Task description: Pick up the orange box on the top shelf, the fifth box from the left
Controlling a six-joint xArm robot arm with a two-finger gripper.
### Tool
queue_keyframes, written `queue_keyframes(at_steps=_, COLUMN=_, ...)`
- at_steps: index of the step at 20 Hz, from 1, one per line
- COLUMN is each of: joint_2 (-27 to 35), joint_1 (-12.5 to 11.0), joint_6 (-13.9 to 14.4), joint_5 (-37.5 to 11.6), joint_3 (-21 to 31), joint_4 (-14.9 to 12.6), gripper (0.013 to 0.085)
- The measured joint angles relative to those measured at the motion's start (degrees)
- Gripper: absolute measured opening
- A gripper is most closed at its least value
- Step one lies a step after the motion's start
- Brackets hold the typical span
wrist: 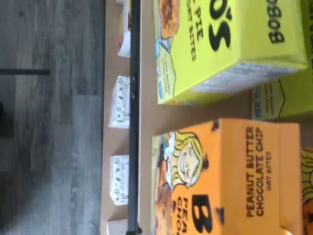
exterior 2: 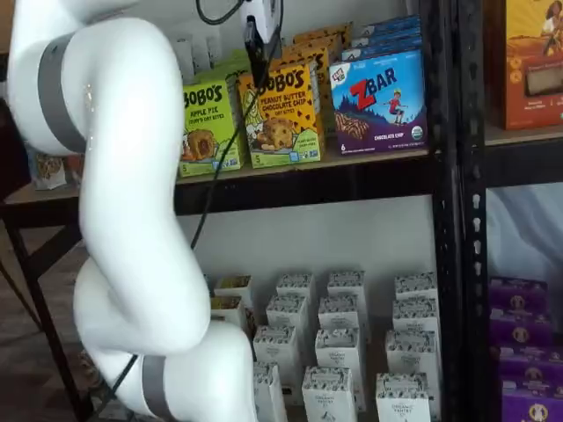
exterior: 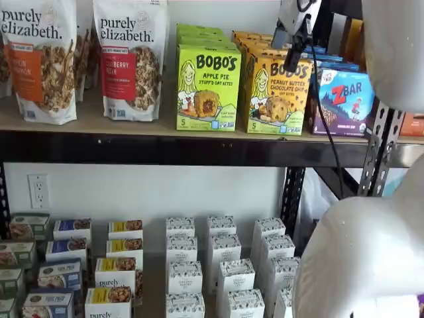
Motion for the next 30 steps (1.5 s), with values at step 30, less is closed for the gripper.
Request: queue_keyframes(at_steps=30, joint_2=5.98, joint_1=1.76, joint_6=0.61, joint_5=4.58, joint_3=-3.05, joint_4=-5.75, gripper=0.085)
